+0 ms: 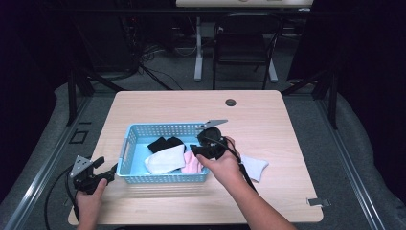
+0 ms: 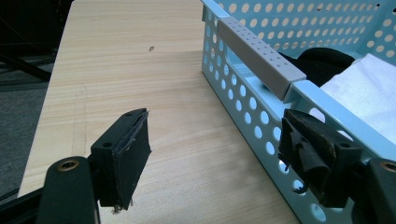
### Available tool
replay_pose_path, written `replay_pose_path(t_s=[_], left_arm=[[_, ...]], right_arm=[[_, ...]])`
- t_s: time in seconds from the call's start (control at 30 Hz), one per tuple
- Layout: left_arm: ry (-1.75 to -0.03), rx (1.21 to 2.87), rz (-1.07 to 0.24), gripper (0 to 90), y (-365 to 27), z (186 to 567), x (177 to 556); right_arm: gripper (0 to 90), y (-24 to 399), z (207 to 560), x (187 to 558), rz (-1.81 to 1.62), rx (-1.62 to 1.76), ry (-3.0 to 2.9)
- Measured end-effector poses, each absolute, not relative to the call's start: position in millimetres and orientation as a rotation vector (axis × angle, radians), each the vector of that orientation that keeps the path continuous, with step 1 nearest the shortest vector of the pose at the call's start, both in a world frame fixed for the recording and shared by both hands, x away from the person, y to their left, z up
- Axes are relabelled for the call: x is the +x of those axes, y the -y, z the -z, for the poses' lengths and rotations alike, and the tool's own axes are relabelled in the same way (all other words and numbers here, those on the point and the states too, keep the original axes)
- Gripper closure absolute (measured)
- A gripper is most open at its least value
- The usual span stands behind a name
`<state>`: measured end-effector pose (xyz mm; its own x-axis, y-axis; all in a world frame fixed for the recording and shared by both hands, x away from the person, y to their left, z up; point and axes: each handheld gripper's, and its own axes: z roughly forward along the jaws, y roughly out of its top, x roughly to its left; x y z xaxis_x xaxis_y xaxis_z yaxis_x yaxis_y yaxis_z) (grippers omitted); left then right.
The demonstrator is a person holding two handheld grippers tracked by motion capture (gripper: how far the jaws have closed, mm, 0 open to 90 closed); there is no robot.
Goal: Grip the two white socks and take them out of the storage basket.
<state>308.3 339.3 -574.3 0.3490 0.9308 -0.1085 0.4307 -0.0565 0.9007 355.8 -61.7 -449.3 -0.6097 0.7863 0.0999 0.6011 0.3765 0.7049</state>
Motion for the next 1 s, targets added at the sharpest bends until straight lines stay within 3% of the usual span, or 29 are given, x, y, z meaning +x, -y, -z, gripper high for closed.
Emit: replay_pose_path(t_s=[0.4,1.0], left_arm=[[-1.236,1.658,-0.654,24.4,-339,575,309],[-1.232,1.659,-0.655,24.4,-340,574,309]], right_arm=[[63.4,22,487,398,-0.925,1.468,-2.568],[60.1,5,528,429,-0.771,1.826,-2.677]])
